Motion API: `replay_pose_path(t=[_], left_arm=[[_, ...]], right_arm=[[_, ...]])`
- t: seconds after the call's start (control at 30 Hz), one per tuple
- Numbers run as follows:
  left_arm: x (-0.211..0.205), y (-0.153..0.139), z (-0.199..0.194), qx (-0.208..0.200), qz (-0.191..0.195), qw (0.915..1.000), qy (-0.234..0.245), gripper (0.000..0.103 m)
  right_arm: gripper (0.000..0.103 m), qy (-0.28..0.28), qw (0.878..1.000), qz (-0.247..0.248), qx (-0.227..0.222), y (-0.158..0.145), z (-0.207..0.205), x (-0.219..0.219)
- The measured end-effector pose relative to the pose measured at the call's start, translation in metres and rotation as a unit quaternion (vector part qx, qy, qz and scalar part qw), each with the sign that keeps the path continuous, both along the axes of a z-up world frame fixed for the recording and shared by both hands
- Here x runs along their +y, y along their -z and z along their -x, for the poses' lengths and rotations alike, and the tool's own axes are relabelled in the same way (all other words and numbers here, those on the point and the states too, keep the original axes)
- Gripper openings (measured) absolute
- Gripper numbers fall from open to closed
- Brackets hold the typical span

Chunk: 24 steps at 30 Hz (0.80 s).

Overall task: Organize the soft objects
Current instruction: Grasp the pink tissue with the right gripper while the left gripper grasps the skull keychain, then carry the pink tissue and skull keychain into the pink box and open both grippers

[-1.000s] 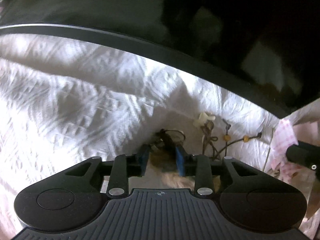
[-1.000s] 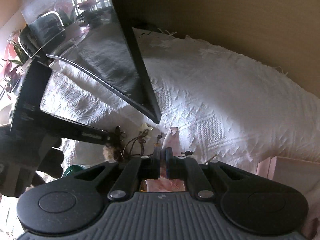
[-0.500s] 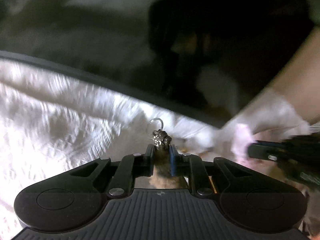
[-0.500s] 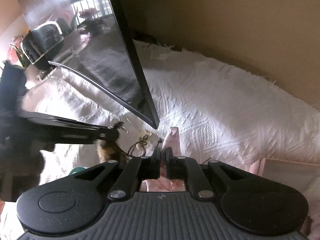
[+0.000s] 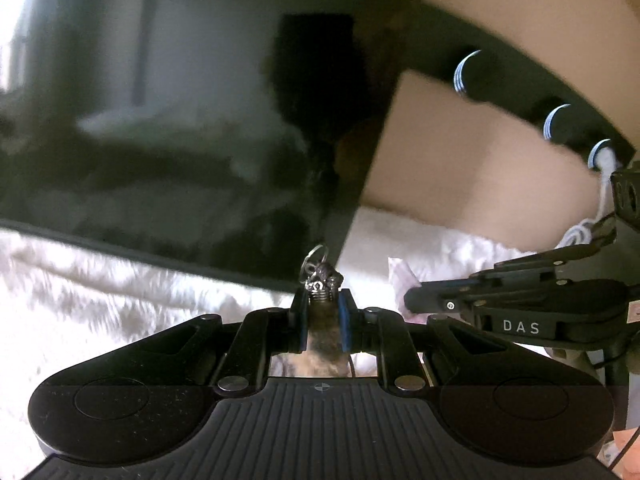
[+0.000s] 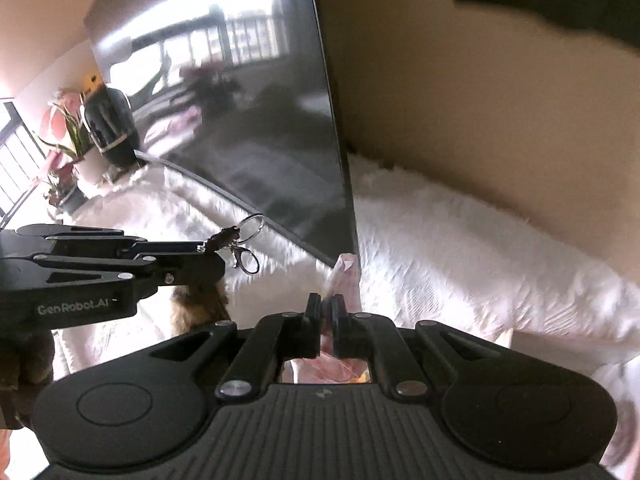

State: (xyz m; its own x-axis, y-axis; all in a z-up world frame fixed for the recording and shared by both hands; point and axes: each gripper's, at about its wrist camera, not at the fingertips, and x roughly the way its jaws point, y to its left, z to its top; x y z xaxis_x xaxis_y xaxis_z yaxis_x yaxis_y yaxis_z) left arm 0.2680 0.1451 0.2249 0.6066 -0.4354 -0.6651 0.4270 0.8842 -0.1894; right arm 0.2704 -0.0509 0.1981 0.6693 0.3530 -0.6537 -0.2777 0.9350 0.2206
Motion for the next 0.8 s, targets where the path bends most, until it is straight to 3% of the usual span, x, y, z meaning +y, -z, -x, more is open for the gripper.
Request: replay_pose_path(t=[0.33, 0.8], left_arm=[[-0.048, -0.043, 0.044, -0.050, 0.017, 0.9971, 0.054, 0.018], [-0.165, -0.041, 0.064, -0.036, 0.046, 0.9831, 0.174, 0.018]], right_arm=[[0.005, 0.056, 0.997, -0.011, -0.058, -0.035, 0.061, -0.047], [0.005, 0.173, 0.980, -0.015, -0.095, -0.045, 0.131, -0.149]])
